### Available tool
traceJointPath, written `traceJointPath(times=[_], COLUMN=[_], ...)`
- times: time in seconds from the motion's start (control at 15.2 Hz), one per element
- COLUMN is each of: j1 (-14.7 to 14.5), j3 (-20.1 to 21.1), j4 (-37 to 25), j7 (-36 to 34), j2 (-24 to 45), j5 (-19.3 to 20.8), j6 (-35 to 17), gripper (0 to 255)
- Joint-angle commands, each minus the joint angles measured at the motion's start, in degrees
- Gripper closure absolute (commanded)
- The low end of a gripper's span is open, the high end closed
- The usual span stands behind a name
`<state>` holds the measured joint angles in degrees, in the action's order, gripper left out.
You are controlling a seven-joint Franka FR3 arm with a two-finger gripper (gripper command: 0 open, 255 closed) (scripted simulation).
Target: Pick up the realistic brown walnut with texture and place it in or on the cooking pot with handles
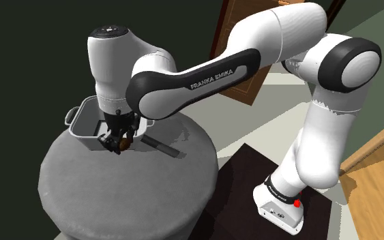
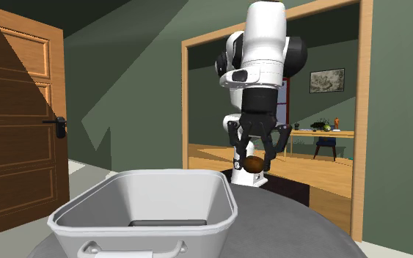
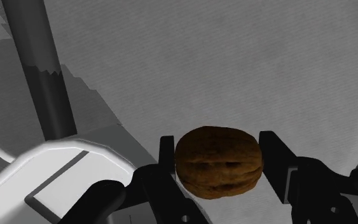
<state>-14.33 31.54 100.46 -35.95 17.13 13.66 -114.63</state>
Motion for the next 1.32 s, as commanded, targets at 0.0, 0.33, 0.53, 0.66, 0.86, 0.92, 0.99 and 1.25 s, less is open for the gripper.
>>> traceJointPath(times=[0.0, 0.33, 0.53, 0.66, 0.86, 0.92, 0.99, 1.25], j1=[0.1, 0.1, 0.1, 0.1, 0.9, 1.1, 1.3, 1.4], j3=[0.2, 0.4, 0.6, 0.6, -0.7, -1.2, -1.6, -3.4], j4=[-0.9, -3.5, -5.3, -6.2, -11.3, -13.2, -15.2, -24.6], j7=[0.3, 1.0, 1.3, 1.5, 4.0, 4.9, 5.7, 9.2], j2=[-0.6, -1.5, -2.0, -2.1, 1.5, 2.9, 4.3, 10.6], j5=[-0.4, -1.2, -1.6, -1.7, -0.2, 0.3, 0.8, 2.8], j6=[1.3, 4.8, 6.9, 8.0, 9.5, 10.1, 10.7, 13.9], gripper=[255, 255, 255, 255, 255, 255, 255, 255])
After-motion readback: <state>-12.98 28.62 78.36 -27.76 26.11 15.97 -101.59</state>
